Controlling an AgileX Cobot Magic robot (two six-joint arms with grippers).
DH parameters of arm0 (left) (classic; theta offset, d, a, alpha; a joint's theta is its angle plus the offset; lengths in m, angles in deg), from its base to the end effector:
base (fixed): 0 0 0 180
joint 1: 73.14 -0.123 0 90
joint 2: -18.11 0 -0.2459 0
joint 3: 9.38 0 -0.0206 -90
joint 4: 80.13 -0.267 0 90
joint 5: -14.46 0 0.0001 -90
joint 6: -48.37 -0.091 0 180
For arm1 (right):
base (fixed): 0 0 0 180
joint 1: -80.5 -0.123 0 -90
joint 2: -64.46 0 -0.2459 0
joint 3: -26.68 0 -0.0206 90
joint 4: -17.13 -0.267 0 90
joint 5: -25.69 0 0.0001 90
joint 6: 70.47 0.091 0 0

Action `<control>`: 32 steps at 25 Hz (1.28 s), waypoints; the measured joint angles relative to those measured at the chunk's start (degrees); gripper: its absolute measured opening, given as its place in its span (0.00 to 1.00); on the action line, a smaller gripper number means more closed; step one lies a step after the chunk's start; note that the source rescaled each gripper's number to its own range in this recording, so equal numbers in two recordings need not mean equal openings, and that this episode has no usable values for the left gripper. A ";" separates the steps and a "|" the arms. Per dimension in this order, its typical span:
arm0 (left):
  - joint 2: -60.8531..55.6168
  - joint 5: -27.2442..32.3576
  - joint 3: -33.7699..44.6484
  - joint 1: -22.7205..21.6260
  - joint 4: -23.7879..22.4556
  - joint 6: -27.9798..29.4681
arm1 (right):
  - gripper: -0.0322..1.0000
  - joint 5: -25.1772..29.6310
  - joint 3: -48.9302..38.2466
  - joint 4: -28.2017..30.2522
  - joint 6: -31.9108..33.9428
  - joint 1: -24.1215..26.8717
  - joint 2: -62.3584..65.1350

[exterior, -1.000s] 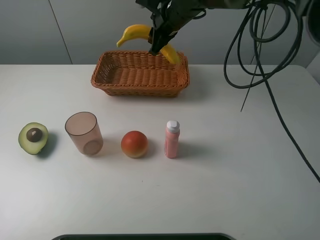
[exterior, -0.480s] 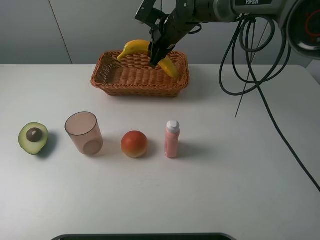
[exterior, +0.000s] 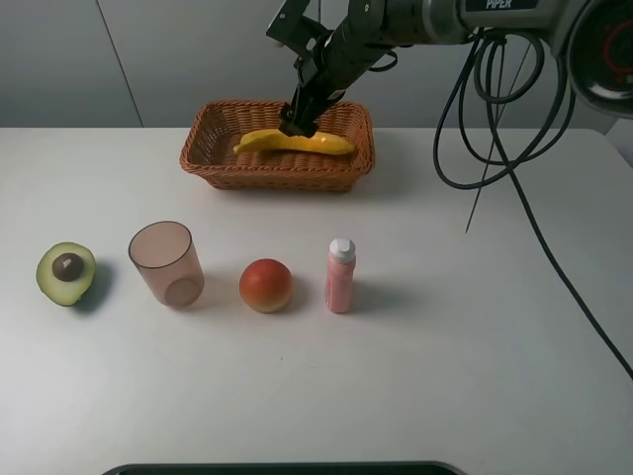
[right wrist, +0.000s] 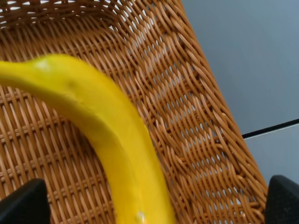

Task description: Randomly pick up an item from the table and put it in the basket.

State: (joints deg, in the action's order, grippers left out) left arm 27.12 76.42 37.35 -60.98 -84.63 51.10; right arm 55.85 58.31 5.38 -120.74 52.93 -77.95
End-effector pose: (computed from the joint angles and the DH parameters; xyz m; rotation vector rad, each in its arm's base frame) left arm 0.0469 -0.0037 0.2867 0.1636 2.0459 -0.0674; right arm 0.4472 0.2440 0.1277 -1.3980 2.0054 0.0288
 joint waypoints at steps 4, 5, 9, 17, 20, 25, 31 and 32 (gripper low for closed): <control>0.00 0.00 0.00 0.00 0.00 0.00 | 1.00 1.20 0.11 -0.13 0.10 0.00 1.33; 0.00 0.00 0.00 0.00 0.00 0.00 | 1.00 1.76 0.11 -0.13 0.10 0.00 2.29; 0.00 0.00 0.00 0.00 0.00 0.00 | 1.00 4.47 0.57 0.24 2.16 0.55 8.97; 0.00 0.00 0.00 0.00 0.00 0.00 | 1.00 14.28 0.94 1.28 10.35 12.16 26.75; 0.00 0.00 0.00 0.00 0.00 0.00 | 1.00 21.52 1.05 4.83 13.99 18.69 31.49; 0.00 0.00 0.00 0.00 0.00 0.00 | 1.00 35.96 1.05 6.65 15.75 28.88 37.07; 0.00 0.00 0.00 0.00 0.00 0.00 | 1.00 39.08 -5.98 3.02 16.42 39.29 44.20; 0.00 0.00 0.00 0.00 0.00 0.00 | 1.00 38.38 -8.37 1.99 16.41 40.48 45.91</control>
State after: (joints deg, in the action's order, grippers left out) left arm 27.12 76.42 37.35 -60.98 -84.63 51.10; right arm 94.23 49.94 7.37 -104.33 93.42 -32.04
